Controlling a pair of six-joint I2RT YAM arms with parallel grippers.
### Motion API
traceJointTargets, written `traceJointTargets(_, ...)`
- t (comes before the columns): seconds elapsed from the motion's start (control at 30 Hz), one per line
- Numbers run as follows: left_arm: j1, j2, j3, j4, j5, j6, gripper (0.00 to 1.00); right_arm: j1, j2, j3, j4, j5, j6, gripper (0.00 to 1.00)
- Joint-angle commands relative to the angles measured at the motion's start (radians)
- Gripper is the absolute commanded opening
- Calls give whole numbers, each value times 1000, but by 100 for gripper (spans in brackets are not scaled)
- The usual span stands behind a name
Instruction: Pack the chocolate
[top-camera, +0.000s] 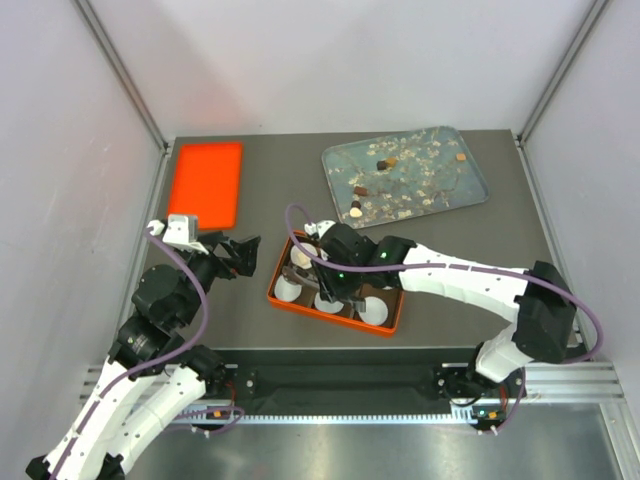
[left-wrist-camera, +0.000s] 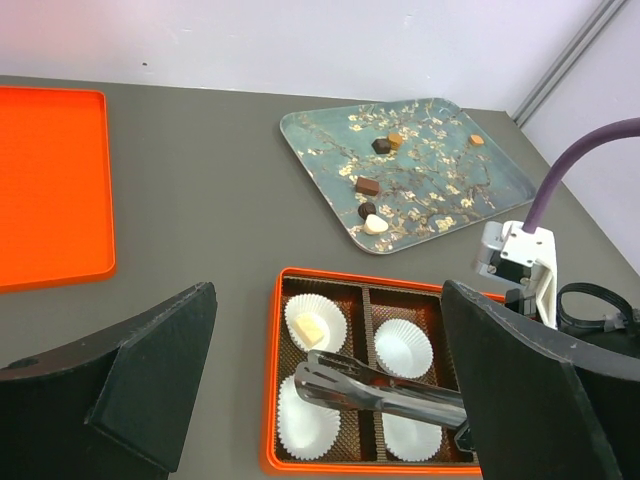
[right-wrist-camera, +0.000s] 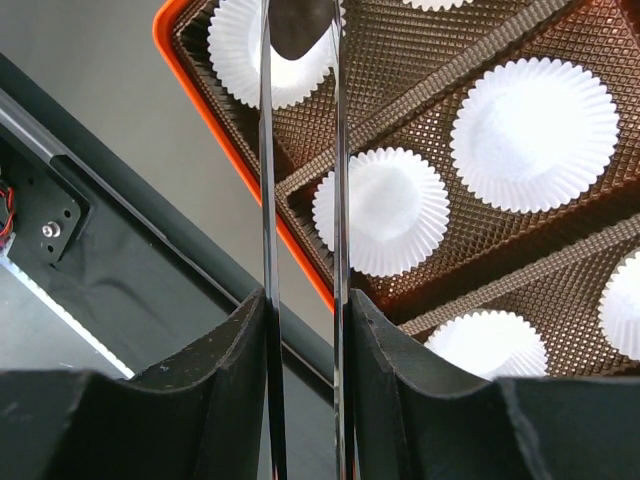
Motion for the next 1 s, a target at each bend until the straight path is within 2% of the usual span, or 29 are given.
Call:
traceJointTargets(0.0, 5, -9, -8, 62, -11, 5, 99, 29, 14, 55, 43, 0, 17, 33)
traceJointTargets(0.57, 4, -9, -9, 65, -9, 5, 99, 43, 31, 91, 22, 26, 11, 41)
traceJointTargets(0.97, 5, -9, -9, 66, -8, 5, 99, 41, 22, 138, -19, 61, -6, 41)
